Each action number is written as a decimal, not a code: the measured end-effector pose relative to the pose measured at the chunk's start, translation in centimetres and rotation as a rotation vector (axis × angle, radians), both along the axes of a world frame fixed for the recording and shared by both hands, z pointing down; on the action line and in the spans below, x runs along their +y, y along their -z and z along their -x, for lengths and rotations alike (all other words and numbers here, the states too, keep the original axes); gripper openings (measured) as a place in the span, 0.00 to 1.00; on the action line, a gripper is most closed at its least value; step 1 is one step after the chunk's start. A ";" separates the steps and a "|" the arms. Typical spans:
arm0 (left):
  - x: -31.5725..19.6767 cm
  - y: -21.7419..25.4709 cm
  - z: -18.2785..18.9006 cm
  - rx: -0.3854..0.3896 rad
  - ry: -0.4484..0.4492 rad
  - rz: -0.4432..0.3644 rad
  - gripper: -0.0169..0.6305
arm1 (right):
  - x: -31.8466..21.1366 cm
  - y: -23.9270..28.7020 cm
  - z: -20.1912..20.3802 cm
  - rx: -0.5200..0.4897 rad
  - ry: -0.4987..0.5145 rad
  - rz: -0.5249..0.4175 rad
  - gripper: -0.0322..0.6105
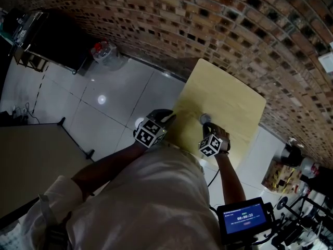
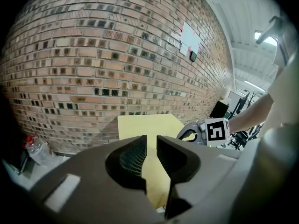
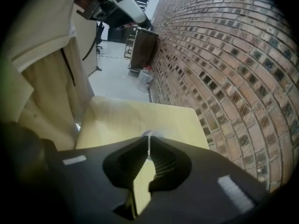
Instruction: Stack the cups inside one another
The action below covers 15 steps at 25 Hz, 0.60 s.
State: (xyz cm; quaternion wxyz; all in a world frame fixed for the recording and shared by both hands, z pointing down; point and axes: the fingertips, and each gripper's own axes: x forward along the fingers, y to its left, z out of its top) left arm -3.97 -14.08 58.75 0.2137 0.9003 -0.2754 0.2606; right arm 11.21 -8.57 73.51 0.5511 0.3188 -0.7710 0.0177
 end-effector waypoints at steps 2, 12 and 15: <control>0.0 0.0 0.1 -0.001 0.004 -0.001 0.16 | 0.1 -0.6 -0.2 0.008 -0.004 0.011 0.07; 0.1 0.2 0.5 -0.009 0.020 -0.001 0.16 | 0.1 -2.3 -0.1 0.024 0.006 0.049 0.07; -0.2 0.1 0.6 -0.010 0.024 -0.002 0.16 | -0.1 -2.7 -0.1 0.025 0.007 0.061 0.07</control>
